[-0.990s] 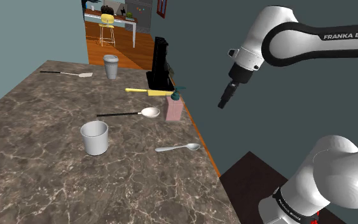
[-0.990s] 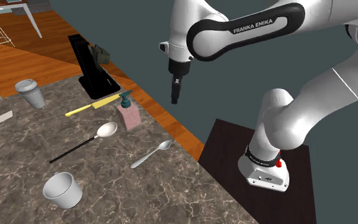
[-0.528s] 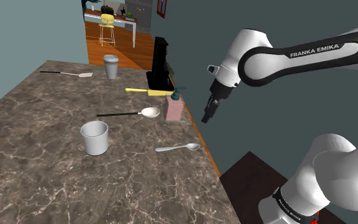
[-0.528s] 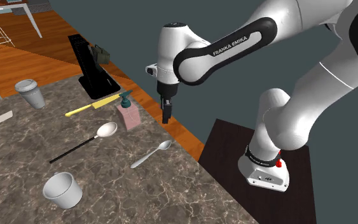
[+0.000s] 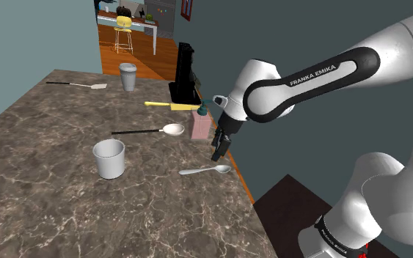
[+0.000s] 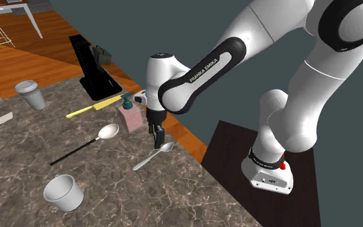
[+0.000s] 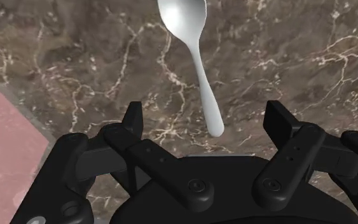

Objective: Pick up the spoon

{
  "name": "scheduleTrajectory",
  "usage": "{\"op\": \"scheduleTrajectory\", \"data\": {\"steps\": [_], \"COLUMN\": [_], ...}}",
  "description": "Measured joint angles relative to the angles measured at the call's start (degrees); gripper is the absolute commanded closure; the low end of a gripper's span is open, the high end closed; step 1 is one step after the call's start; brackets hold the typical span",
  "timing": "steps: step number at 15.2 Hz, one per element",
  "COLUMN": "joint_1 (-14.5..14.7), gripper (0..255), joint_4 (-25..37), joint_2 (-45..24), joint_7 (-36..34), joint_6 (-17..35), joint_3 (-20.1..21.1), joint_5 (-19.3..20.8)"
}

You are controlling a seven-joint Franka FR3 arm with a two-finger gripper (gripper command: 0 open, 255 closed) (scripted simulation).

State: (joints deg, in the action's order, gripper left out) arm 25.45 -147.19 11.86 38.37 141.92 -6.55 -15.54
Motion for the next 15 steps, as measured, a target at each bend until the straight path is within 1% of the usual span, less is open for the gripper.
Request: {"op": "scheduleTrajectory", "data": {"steps": [2, 4, 11, 12, 15], "joint_1": [2.08, 3.13, 4.11, 4.15, 4.18], "gripper": [0, 0, 0, 255, 255], "joint_4": [0.98, 1.05, 0.26, 0.46, 0.65], "joint_2": [-3.83, -5.79, -10.76, -11.23, -11.64], "joint_7": [4.27, 6.82, 11.8, 12.03, 12.26], "joint_6": [2.62, 4.38, 9.63, 9.88, 10.1], "joint_3": [0.13, 0.36, 0.44, 0.47, 0.49], "joint_5": [-3.34, -5.46, -10.47, -10.77, -11.03]}}
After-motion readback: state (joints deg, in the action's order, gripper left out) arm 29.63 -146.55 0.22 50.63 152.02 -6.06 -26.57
